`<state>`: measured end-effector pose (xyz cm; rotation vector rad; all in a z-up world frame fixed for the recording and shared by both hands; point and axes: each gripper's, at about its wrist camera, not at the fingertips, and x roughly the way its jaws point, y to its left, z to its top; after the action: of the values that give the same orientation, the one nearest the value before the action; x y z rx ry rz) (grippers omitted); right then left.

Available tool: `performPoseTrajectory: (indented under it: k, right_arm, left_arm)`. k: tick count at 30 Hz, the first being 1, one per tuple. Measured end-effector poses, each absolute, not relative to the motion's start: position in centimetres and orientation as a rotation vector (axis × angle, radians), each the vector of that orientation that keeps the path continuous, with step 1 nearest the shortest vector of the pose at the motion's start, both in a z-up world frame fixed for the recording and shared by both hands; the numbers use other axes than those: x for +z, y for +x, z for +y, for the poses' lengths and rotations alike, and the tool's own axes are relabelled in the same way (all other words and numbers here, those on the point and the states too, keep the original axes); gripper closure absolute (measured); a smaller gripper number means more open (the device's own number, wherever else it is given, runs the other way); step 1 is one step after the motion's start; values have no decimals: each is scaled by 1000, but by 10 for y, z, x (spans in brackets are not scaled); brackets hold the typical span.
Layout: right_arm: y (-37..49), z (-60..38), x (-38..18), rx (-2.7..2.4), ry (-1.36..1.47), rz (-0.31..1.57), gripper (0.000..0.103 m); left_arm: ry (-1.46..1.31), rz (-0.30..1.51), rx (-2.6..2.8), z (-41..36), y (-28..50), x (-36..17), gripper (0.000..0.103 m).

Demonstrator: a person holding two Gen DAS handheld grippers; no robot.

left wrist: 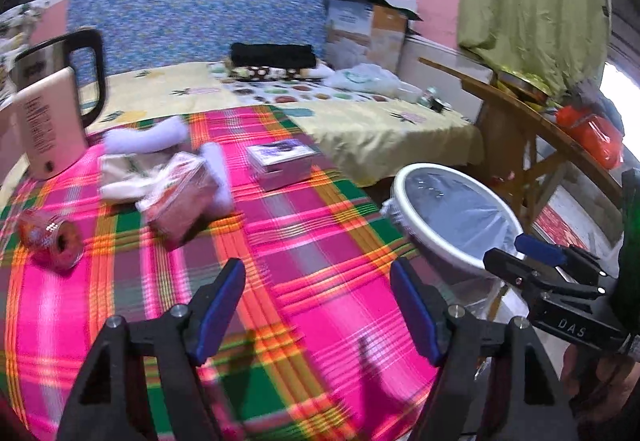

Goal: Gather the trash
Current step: 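Move both tools back over the table toward the red can and box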

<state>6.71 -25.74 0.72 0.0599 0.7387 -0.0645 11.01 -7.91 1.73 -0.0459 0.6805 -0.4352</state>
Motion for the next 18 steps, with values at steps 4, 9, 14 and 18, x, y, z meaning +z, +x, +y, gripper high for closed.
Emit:
performPoseTrajectory:
  k: [4,9,14,18]
  right_arm:
    - [66,-241,5,-40,28,738,37]
    - [65,-225,6,-6,17,728,37]
    - [68,-214,1,28,26,745,37]
    - [67,-204,-4,60,28,735,37]
  left_arm:
    - [-58,684,-389,-55,102,11,35]
    - [-72,693,-345,-30,95,1,48]
    - [-77,698,-276,-11,92,-6,51]
    - [-98,711,-227,4,94,-11,55]
